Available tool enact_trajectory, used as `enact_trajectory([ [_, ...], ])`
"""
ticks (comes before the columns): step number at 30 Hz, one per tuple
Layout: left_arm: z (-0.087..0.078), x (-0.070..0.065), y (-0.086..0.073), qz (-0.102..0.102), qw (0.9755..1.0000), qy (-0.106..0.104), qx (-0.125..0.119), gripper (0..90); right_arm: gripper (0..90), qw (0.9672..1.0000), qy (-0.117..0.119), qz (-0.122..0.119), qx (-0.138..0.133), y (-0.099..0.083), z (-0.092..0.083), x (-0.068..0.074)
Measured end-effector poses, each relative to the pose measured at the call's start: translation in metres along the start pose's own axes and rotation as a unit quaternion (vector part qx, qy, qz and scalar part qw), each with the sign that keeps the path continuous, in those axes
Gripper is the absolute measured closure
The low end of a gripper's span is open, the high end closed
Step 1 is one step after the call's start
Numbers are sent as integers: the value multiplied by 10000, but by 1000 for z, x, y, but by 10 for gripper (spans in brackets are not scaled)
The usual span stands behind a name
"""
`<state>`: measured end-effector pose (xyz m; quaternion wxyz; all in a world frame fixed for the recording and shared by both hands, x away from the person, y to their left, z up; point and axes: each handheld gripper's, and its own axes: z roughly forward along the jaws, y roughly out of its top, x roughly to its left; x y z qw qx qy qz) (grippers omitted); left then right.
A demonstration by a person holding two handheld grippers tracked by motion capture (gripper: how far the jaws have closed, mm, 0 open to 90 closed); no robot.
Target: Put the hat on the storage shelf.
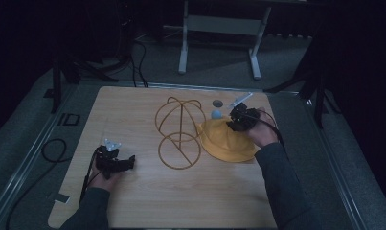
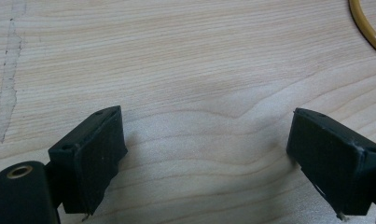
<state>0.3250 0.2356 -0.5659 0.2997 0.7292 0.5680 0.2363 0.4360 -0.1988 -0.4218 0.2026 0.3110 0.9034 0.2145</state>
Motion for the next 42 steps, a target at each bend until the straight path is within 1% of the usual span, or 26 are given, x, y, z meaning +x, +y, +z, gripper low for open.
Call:
enact_trajectory([
  [2,0,0,0,-4,10000,-3,1,115,693,9999,36,8,113,-2,3,0],
  [4,0,0,0,-4,10000,-3,1,115,741,9998,51,11,178,-4,6,-1],
  [6,0,0,0,-4,10000,-3,0,115,809,9998,36,-27,200,-4,6,-1],
  [8,0,0,0,-3,10000,-3,0,115,838,9997,22,-69,223,-5,6,-1],
  [13,0,0,0,-3,10000,-3,1,115,845,9998,-34,-80,193,-4,3,-1],
  [23,0,0,0,2,10000,0,1,115,845,10000,-12,-26,46,-4,-6,-1],
  [31,0,0,0,-14,10000,-2,-8,115,845,9998,30,71,-199,-5,-18,-4],
  [42,0,0,0,0,10000,1,-1,115,846,9983,49,200,-537,-6,-33,-10],
])
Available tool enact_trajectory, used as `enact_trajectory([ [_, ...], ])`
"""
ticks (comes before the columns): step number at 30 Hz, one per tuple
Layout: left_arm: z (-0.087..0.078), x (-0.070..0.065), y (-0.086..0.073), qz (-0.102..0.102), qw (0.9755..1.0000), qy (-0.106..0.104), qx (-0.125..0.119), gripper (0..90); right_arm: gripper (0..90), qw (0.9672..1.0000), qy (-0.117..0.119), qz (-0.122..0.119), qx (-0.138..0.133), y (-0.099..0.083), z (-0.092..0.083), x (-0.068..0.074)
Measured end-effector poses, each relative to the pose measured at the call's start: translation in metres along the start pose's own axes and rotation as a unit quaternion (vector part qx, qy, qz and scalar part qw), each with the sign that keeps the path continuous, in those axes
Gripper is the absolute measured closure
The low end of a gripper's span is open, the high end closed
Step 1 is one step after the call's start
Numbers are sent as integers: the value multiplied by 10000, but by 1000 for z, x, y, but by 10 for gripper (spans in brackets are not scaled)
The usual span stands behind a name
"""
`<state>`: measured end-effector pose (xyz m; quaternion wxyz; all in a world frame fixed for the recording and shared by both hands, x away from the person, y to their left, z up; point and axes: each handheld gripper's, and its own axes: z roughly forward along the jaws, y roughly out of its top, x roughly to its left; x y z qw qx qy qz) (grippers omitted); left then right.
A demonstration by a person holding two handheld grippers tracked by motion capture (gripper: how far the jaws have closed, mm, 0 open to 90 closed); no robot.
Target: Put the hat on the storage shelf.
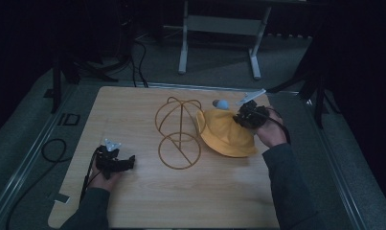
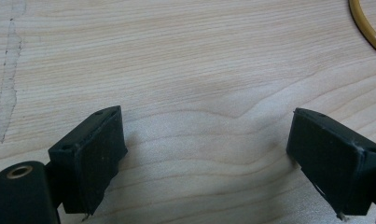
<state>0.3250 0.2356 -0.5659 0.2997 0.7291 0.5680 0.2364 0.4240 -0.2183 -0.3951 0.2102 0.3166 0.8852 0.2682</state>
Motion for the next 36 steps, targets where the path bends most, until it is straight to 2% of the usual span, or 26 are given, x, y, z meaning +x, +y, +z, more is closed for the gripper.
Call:
enact_trajectory([
  [9,0,0,0,-11,10000,1,-8,115,848,9990,165,183,-378,-1,-15,-8],
  [15,0,0,0,-13,10000,0,-7,115,848,9966,314,316,-692,-2,-25,-13],
  [22,0,0,0,-13,10000,1,-6,115,849,9952,321,325,-864,-2,-34,-17],
  [28,0,0,0,-12,10000,0,-6,115,850,9924,389,372,-1106,-3,-44,-21],
  [36,0,0,0,-20,10000,0,-11,115,851,9905,338,381,-1274,0,-56,-25],
])
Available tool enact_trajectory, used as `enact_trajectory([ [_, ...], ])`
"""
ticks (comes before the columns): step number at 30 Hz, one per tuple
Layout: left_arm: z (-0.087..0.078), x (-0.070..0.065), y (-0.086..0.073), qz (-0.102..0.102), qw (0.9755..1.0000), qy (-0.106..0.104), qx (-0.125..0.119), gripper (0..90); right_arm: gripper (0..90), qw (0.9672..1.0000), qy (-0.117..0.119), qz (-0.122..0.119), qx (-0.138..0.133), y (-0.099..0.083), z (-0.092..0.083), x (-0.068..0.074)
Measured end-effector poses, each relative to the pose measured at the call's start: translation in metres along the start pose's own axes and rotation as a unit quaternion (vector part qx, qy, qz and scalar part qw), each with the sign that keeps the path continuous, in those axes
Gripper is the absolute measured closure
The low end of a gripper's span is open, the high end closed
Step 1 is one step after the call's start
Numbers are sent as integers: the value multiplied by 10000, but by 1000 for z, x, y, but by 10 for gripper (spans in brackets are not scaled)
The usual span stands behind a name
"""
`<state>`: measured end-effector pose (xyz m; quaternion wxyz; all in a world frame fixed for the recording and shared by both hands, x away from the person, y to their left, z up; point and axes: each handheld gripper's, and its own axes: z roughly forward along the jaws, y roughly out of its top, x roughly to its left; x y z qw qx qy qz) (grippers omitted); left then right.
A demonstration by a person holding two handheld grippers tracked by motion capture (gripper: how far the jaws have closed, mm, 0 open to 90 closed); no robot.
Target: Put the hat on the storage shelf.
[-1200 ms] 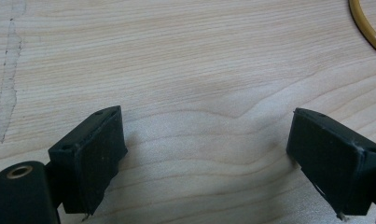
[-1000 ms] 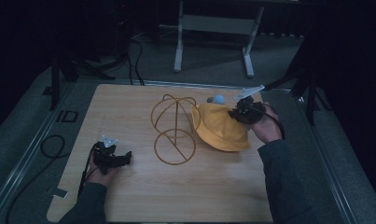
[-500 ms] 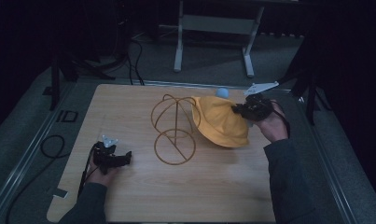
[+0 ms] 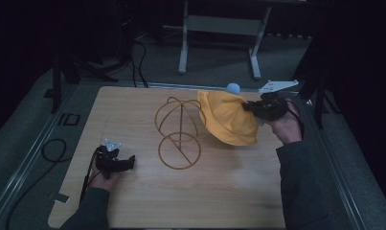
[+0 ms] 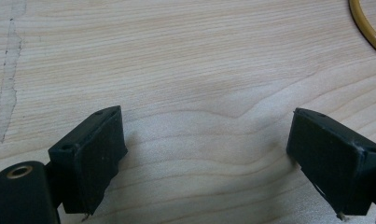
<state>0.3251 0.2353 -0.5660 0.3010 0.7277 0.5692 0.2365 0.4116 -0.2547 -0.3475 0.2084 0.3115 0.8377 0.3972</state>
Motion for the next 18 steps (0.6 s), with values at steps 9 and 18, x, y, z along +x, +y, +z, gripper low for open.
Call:
enact_trajectory([
  [9,0,0,0,3,10000,-1,5,115,853,9999,-78,-61,-113,7,-14,-3],
  [18,0,0,0,11,10000,-5,19,115,853,9994,-41,-60,-339,15,-32,-6],
])
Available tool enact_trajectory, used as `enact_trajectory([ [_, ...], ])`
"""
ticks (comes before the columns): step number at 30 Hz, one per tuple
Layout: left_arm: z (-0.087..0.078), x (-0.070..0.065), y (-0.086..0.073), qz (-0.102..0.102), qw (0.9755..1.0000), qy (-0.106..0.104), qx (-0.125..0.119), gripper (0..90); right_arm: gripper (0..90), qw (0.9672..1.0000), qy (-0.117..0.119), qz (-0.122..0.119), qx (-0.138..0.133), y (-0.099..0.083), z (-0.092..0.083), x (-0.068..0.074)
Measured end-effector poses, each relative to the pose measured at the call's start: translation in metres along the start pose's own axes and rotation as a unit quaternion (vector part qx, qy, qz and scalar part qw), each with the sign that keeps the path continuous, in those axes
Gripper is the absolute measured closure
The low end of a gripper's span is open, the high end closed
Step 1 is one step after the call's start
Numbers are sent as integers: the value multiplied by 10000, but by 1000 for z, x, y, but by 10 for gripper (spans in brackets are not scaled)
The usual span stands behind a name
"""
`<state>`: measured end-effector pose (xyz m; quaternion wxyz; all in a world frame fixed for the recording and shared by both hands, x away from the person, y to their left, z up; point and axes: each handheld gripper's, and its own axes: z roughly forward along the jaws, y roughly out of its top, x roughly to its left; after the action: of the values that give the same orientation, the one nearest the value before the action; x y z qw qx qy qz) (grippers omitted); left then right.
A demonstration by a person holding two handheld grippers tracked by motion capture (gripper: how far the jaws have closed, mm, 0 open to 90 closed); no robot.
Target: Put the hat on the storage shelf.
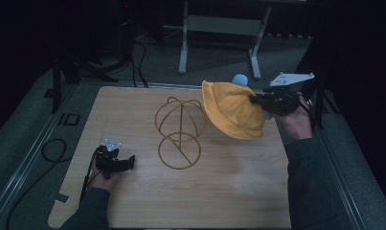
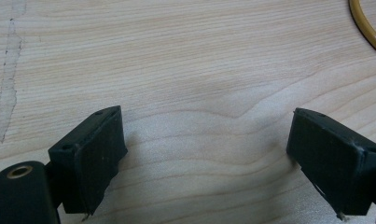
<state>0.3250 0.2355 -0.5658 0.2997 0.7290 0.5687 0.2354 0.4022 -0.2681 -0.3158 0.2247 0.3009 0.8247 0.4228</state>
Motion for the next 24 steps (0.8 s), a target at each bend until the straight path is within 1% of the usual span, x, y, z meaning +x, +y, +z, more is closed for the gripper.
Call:
enact_trajectory([
  [6,0,0,0,0,10000,0,1,115,853,9999,106,-43,-121,7,-7,2],
  [14,0,0,0,1,10000,-1,1,115,853,9992,273,-151,-254,17,-9,10],
  [24,0,0,0,0,10000,-1,0,115,853,9979,486,-254,-348,29,-5,19],
])
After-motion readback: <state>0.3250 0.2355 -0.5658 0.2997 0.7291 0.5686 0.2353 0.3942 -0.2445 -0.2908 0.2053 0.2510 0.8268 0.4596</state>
